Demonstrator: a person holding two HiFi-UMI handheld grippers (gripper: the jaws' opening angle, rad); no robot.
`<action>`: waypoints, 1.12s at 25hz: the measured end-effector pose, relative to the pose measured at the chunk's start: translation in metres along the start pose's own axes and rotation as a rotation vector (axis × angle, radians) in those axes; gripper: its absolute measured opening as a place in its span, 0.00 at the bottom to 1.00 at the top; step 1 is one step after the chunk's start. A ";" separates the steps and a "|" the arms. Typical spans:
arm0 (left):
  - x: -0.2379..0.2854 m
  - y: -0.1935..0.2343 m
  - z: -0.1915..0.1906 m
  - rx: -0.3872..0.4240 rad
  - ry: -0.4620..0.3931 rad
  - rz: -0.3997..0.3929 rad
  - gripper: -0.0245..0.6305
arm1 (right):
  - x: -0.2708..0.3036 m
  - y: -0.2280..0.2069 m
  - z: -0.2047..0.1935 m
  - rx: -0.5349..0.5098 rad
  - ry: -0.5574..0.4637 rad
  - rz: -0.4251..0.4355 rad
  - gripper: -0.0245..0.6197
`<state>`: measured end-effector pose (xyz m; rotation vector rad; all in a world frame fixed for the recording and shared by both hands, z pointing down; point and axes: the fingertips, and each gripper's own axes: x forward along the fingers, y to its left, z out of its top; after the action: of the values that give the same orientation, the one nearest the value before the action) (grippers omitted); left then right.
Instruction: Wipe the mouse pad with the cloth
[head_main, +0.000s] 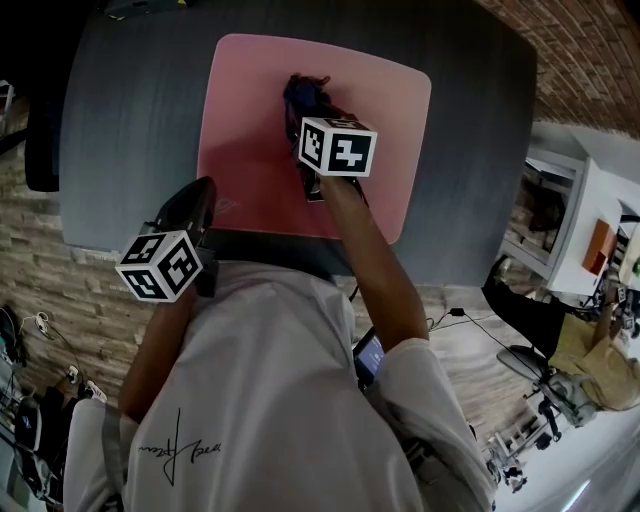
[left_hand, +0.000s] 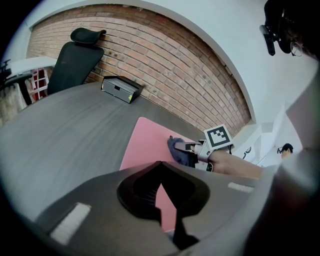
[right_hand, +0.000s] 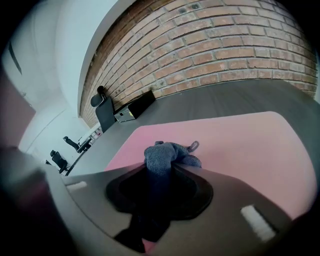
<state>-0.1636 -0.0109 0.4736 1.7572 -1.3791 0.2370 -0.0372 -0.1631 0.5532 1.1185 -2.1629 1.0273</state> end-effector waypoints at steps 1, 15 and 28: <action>0.000 0.001 0.000 -0.002 -0.001 0.002 0.04 | 0.001 0.002 0.000 -0.003 0.002 0.004 0.20; -0.009 0.017 -0.001 -0.035 -0.010 0.018 0.04 | 0.018 0.034 -0.001 -0.022 0.016 0.046 0.20; -0.009 0.022 0.000 -0.044 -0.009 0.023 0.04 | 0.028 0.060 -0.002 -0.045 0.017 0.096 0.20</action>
<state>-0.1857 -0.0049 0.4790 1.7095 -1.4015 0.2099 -0.1028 -0.1513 0.5506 0.9912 -2.2338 1.0205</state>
